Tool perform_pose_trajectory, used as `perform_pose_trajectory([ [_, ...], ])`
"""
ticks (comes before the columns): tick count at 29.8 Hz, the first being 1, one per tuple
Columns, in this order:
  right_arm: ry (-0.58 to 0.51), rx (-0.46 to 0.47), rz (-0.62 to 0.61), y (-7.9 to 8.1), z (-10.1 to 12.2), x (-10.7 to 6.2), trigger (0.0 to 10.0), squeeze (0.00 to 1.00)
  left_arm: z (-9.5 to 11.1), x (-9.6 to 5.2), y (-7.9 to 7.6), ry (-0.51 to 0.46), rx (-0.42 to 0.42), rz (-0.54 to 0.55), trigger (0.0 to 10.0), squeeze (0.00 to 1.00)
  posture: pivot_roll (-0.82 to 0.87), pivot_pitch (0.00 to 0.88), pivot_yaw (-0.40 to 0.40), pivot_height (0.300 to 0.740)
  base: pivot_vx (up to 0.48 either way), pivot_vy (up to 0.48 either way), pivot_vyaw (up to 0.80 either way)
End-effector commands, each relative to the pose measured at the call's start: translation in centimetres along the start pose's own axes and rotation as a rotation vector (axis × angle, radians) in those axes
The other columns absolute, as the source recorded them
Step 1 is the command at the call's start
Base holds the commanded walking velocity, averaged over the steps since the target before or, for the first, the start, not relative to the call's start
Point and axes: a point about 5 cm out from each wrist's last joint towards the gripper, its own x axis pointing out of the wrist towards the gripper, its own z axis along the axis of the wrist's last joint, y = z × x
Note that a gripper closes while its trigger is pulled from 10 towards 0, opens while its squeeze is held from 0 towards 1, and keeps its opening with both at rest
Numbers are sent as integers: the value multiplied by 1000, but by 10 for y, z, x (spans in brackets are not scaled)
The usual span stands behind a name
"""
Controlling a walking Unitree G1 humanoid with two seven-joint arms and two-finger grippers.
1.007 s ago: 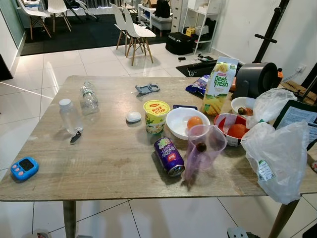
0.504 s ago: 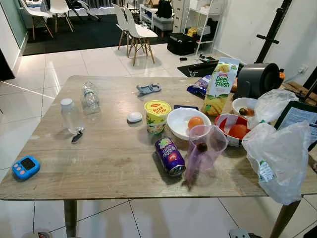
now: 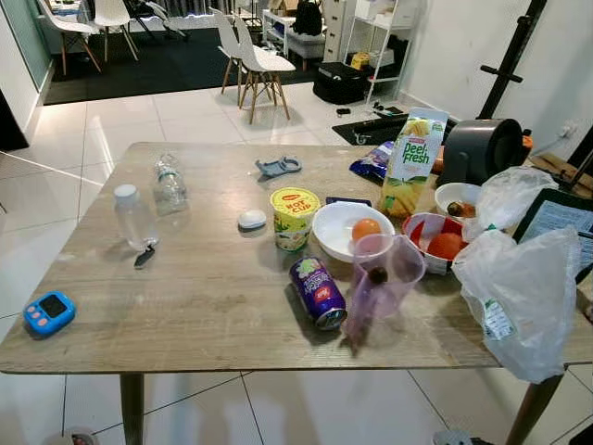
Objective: Restocking fridge
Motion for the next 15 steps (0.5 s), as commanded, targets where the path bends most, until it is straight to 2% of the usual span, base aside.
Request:
perform_pose_trajectory([
  [1, 18, 5, -9, 0, -5, 0, 10000, 0, 0, 2, 17, -5, -30, 70, 10000, 0, 103, 0, -18, 740, 0, 0, 0],
  [2, 18, 5, -9, 0, -5, 0, 10000, 0, 0, 2, 17, -5, -30, 70, 10000, 0, 103, 0, -18, 740, 0, 0, 0],
  [3, 20, 10, -14, 0, -5, 0, 10000, 0, 0, 2, 28, -6, -50, 115, 10000, 0, 104, 0, -17, 740, 0, 0, 0],
  [5, 20, 10, -14, 0, -5, 0, 10000, 0, 0, 2, 28, -6, -50, 115, 10000, 0, 104, 0, -17, 740, 0, 0, 0],
  [7, 24, 17, -18, 1, -6, -1, 10000, 0, 2, 3, 49, -13, -90, 193, 10000, 0, 107, 0, -13, 740, 0, 0, 0],
  [8, 24, 17, -18, 1, -6, -1, 10000, 0, 2, 3, 49, -13, -90, 193, 10000, 0, 107, 0, -13, 740, 0, 0, 0],
  [9, 24, 20, -18, 2, -6, -1, 10000, 0, 8, 4, 58, -43, -142, 214, 10000, 0, 109, 0, -12, 740, 0, 0, 0],
  [13, 23, 21, -20, 2, -6, -1, 10000, 0, 17, 4, 59, -78, -150, 207, 10000, 0, 112, 0, -12, 740, 0, 0, 0],
  [15, 25, 41, -38, -1, -6, -1, 10000, 0, 20, 5, 53, -85, -161, 165, 10000, 0, 112, 0, -13, 740, 0, 0, 0],
])
